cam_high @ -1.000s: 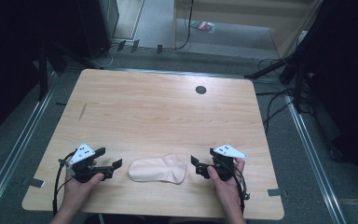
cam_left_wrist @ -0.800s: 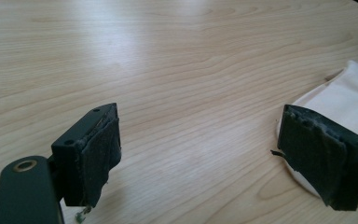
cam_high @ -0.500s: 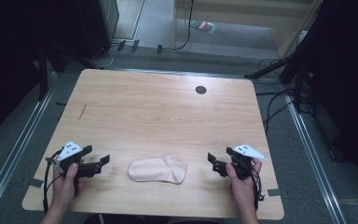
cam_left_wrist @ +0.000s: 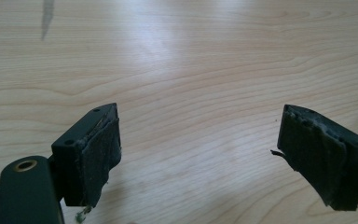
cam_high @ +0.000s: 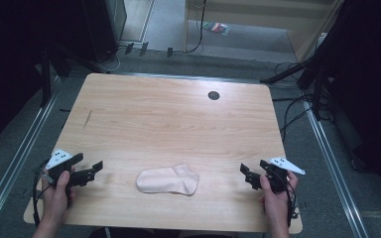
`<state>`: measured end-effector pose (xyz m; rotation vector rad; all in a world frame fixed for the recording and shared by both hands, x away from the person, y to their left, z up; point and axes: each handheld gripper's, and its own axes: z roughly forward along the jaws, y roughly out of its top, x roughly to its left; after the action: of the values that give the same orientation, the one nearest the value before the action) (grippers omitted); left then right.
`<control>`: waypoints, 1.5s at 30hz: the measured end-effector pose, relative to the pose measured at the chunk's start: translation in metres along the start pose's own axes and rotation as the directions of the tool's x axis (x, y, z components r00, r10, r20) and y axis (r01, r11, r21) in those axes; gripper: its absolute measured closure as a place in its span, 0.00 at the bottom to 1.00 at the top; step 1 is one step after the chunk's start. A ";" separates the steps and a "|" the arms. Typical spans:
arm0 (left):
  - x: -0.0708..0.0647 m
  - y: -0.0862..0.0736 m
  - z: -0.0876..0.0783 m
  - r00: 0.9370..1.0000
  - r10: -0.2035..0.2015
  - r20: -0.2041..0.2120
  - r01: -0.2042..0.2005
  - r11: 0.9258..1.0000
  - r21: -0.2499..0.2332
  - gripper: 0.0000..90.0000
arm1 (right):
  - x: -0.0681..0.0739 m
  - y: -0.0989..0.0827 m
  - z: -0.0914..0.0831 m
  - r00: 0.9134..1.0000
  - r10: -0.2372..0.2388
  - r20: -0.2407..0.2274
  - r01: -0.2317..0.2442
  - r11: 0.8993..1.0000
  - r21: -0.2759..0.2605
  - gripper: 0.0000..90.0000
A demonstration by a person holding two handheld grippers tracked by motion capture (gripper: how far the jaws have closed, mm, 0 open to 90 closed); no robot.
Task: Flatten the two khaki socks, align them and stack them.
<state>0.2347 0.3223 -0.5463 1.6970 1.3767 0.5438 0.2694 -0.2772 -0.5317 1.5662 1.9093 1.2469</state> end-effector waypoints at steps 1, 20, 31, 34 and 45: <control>0.002 0.000 -0.001 1.000 -0.004 -0.006 0.004 1.000 -0.002 0.16 | -0.004 -0.001 -0.001 1.000 0.008 0.008 -0.008 1.000 0.000 0.17; 0.038 -0.007 -0.021 0.997 -0.040 -0.059 0.039 0.999 -0.024 0.16 | -0.038 -0.019 -0.019 0.997 0.018 0.074 -0.020 1.000 0.023 0.17; 0.035 -0.010 -0.015 0.999 -0.016 -0.037 0.016 1.000 -0.016 0.16 | -0.052 -0.032 -0.039 0.996 0.039 0.083 -0.039 0.999 0.001 0.17; 0.036 -0.011 -0.017 0.999 -0.025 -0.034 0.024 0.999 -0.031 0.16 | -0.054 -0.035 -0.044 0.996 0.046 0.075 -0.046 0.999 -0.009 0.18; 0.035 -0.013 -0.020 0.998 -0.037 -0.053 0.033 0.997 -0.065 0.16 | -0.059 -0.035 -0.044 0.994 0.092 0.064 -0.092 0.996 -0.001 0.18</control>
<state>0.2220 0.3622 -0.5522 1.6145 1.4098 0.6117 0.2336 -0.3483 -0.5505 1.6917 1.8178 1.2167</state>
